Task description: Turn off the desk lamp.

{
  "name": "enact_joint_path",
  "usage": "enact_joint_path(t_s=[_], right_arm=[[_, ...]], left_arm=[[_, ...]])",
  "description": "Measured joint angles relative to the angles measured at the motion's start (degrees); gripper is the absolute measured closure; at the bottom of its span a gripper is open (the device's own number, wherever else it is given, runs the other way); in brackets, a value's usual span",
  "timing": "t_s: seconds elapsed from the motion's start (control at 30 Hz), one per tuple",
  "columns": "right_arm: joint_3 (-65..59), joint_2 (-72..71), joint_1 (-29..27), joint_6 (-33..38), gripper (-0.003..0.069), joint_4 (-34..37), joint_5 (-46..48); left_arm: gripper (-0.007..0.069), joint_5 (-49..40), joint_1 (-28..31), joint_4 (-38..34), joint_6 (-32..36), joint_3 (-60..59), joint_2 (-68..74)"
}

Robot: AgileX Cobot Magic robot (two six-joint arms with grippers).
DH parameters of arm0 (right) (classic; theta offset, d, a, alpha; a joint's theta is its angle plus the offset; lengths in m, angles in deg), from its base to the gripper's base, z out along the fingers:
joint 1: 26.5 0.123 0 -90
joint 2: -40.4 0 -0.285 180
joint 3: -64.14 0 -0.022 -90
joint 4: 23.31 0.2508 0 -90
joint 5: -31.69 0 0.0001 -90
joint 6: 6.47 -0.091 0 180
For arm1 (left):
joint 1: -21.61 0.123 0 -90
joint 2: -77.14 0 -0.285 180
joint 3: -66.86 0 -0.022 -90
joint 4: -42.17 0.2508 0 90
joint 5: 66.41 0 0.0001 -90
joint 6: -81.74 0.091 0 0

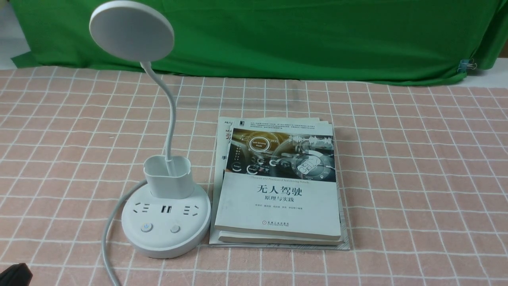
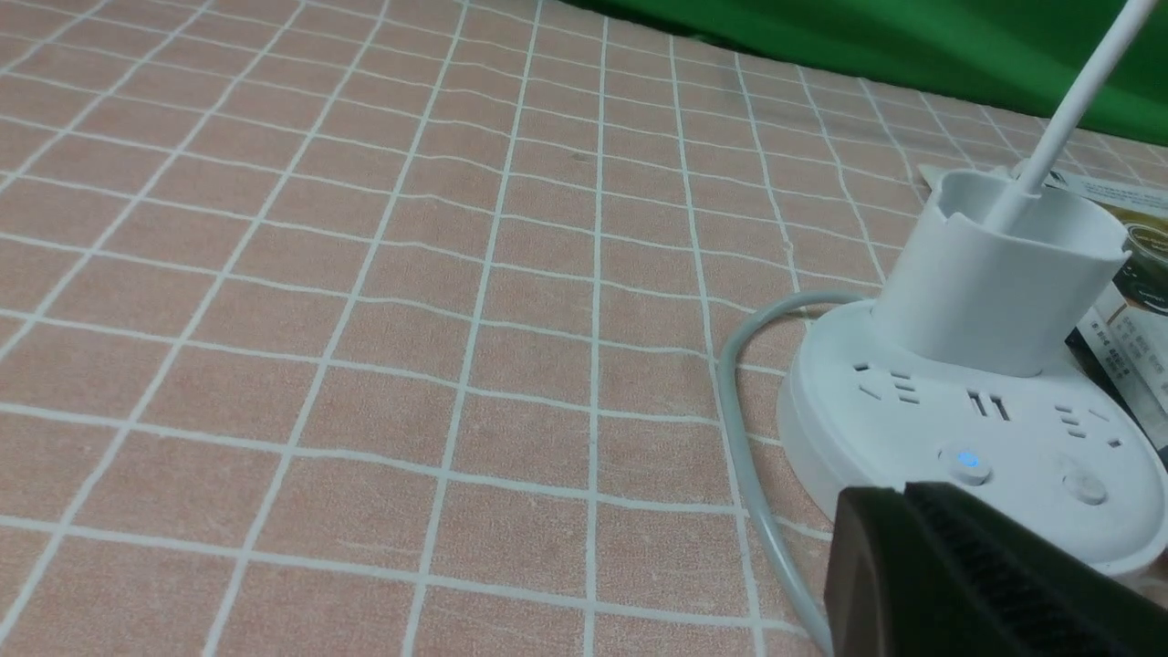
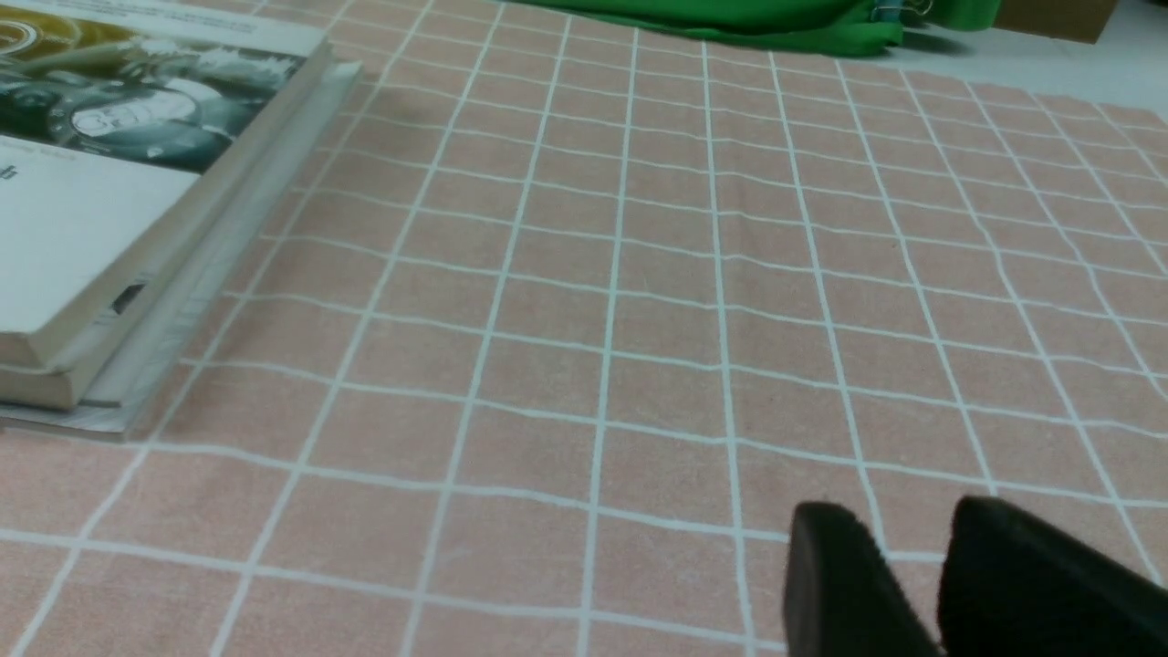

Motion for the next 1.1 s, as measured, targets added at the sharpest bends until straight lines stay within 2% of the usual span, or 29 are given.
enact_joint_path(t_s=[1.1], right_arm=[[0.0,0.0,0.0,0.0,0.0419,0.0,0.0]], left_arm=[[0.0619,0.0,-0.1,0.0,2.1,0.0,0.0]])
